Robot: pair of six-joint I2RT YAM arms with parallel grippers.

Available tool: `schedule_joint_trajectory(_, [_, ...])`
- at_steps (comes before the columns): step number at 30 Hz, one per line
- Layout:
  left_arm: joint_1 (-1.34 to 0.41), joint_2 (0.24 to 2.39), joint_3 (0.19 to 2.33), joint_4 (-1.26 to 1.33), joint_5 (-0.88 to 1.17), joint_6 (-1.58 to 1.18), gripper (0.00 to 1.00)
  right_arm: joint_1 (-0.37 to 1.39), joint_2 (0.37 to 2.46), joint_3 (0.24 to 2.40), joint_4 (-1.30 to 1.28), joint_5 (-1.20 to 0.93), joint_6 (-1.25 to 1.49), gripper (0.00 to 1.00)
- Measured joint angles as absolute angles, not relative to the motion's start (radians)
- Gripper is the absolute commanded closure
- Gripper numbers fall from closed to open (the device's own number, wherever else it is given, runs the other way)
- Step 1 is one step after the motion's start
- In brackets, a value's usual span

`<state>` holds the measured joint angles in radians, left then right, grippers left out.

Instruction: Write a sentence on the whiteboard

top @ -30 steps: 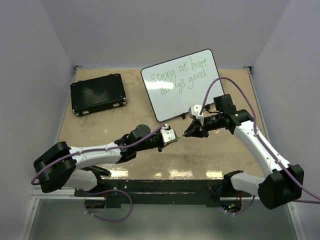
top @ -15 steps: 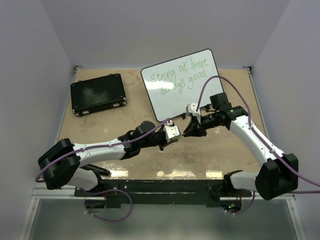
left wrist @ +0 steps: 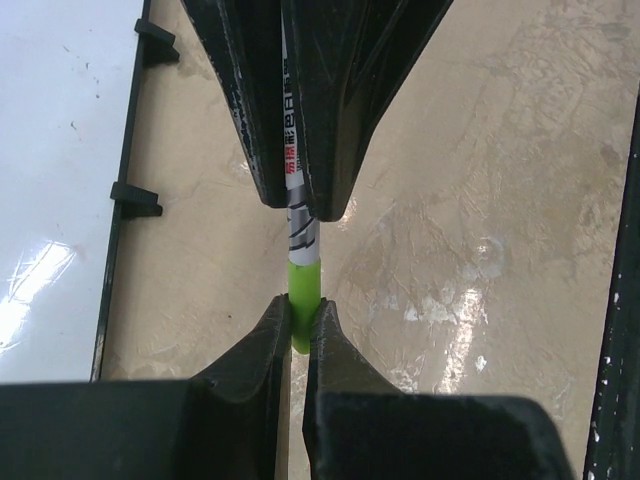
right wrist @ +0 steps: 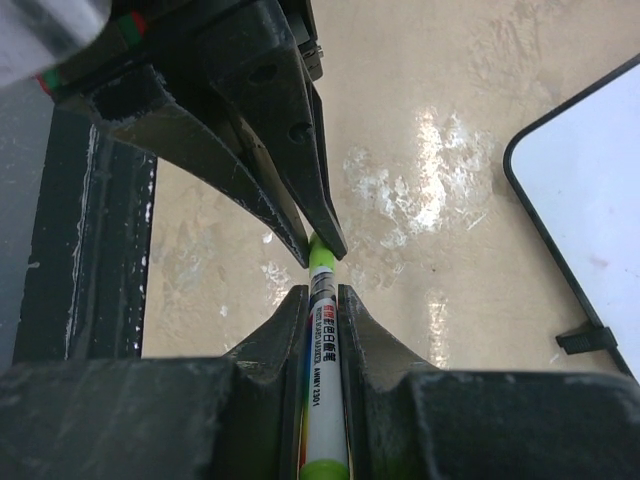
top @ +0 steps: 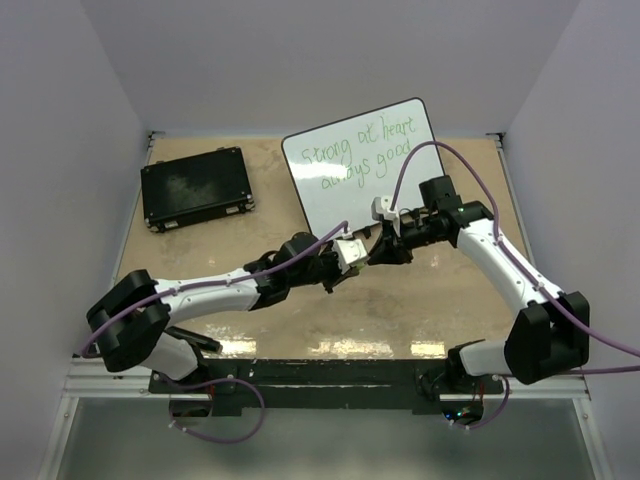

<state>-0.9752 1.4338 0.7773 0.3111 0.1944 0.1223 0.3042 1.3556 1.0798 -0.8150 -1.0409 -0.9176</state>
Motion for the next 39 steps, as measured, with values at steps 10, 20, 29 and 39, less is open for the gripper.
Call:
schedule_joint_trajectory(10, [-0.975,1.527,0.872,0.234,0.181,0.088,1.0,0.29,1.408,1.094,-0.822,-1.018,-0.924,1.0])
schedule_joint_trajectory(20, [-0.962,1.579,1.108,-0.159,0.199,0.102,1.0,0.279,1.445,1.119,-0.839,-1.069,-0.928,1.0])
schedule_joint_trajectory(29, [-0.962,1.589,0.872,0.336,0.244,-0.021,0.93,0.251,1.459,1.132,-0.927,-1.066,-1.043,1.0])
schedule_joint_trajectory(39, [-0.955,1.406,0.69,0.689,0.239,-0.066,0.34,0.283,1.557,1.147,-1.016,-1.122,-1.121,1.0])
